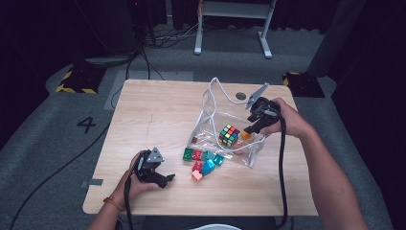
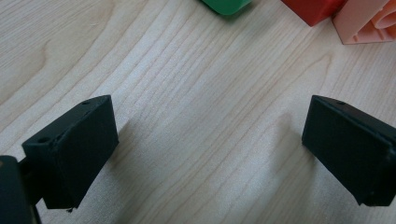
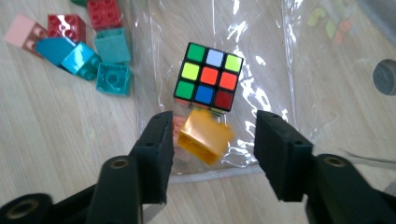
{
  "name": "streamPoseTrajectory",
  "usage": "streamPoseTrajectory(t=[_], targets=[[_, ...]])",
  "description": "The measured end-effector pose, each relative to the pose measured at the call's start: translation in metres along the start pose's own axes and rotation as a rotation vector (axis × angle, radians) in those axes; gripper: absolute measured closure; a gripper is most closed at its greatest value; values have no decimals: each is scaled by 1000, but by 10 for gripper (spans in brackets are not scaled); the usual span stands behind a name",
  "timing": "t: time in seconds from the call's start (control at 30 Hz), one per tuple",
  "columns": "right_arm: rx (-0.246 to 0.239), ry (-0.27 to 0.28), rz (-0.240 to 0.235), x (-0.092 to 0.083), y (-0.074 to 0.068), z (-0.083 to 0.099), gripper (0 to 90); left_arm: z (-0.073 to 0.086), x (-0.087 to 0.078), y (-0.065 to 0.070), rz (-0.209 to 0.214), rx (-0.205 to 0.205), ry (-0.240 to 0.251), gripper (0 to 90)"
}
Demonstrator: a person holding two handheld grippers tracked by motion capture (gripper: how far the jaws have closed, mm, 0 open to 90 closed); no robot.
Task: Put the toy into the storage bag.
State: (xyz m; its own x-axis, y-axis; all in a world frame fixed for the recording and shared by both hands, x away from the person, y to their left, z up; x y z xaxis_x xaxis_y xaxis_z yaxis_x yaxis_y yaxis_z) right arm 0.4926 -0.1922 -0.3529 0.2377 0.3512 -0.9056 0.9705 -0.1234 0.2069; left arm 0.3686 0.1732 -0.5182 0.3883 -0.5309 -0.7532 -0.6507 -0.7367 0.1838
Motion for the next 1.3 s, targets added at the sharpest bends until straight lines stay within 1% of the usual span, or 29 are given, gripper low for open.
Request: streamPoseTrajectory(t=[0.07, 0.1, 0.13, 0.17, 0.2, 0.23, 0.27, 0.33, 0.37, 0.4, 0.43, 0.5, 0.53, 0.57, 0.67, 0.7, 0.73, 0.8, 0.87, 0.9, 0.97, 1.0, 1.07, 1.13, 1.17, 1.2, 1.23, 1.27, 1.3], targets=[[10, 36, 6, -1, -1, 1, 446, 0, 0, 0, 0, 0, 1, 36], [13, 44, 17, -3, -1, 2, 420, 0, 0, 0, 0, -1, 1, 36], [36, 53, 27, -5, -2, 3, 383, 0, 0, 0, 0, 0, 1, 36], [38, 88, 42, -7, -3, 4, 369, 0, 0, 0, 0, 0, 1, 36], [50, 102, 51, -9, -4, 5, 365, 0, 0, 0, 0, 0, 1, 36], [58, 131, 70, -13, -6, 6, 354, 0, 0, 0, 0, 0, 1, 36], [59, 145, 87, -18, -9, 7, 345, 0, 0, 0, 0, 0, 1, 36], [45, 192, 111, -23, -13, 8, 343, 0, 0, 0, 0, 0, 1, 36], [54, 206, 125, -26, -15, 9, 338, 0, 0, 0, 0, 0, 1, 36], [59, 238, 141, -30, -17, 9, 337, 0, 0, 0, 0, 0, 1, 36], [73, 283, 152, -35, -21, 11, 337, 0, 0, 0, 0, 0, 1, 36], [85, 322, 164, -41, -27, 12, 338, 0, 0, 0, 0, 0, 1, 36], [83, 340, 171, -44, -30, 13, 338, 0, 0, 0, 0, 0, 0, 36], [81, 363, 192, -49, -36, 14, 341, 0, 0, 0, 0, 0, 1, 36], [89, 403, 211, -57, -47, 16, 348, 0, 0, 0, 0, 0, 1, 36], [88, 427, 215, -60, -51, 17, 351, 0, 0, 0, 0, 0, 0, 36], [90, 436, 215, -61, -54, 18, 353, 0, 0, 0, 0, 0, 0, 36], [79, 453, 228, -65, -61, 19, 354, 0, 0, 0, 0, 0, 1, 36], [83, 478, 222, -67, -69, 20, 356, 0, 0, 0, 0, 0, 1, 36], [74, 492, 229, -68, -73, 21, 358, 0, 0, 0, 0, 0, 1, 36], [74, 518, 231, -70, -81, 22, 364, 0, 0, 0, 0, 0, 1, 36], [74, 528, 226, -70, -84, 22, 364, 0, 0, 0, 0, 0, 1, 36], [63, 544, 239, -71, -91, 23, 370, 0, 0, 0, 0, 0, 1, 36], [55, 563, 230, -71, -100, 23, 373, 0, 0, 0, 0, 0, 1, 36], [50, 571, 242, -71, -104, 23, 376, 0, 0, 0, 0, 0, 1, 36], [49, 575, 243, -71, -107, 23, 377, 0, 0, 0, 0, 0, 1, 36], [50, 588, 228, -71, -111, 23, 379, 0, 0, 0, 0, 0, 1, 36], [42, 601, 223, -70, -116, 22, 381, 0, 0, 0, 0, 0, 1, 36], [40, 600, 231, -69, -120, 21, 382, 0, 0, 0, 0, -1, 1, 36]])
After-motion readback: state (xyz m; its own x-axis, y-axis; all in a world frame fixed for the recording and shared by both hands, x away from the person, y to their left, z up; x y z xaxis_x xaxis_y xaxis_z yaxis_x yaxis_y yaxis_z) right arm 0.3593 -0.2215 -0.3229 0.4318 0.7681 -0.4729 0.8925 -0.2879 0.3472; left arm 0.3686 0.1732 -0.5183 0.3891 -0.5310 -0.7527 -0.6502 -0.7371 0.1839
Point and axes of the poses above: each handheld gripper's, and its own axes: x roughly forward along the jaws, z roughly out of its underside, y roughly to its right, the point moved 2 cm from there along x, roughly forward along the jaws, and after that the axes turned 13 degrees about -x, right-handed, at the moved point
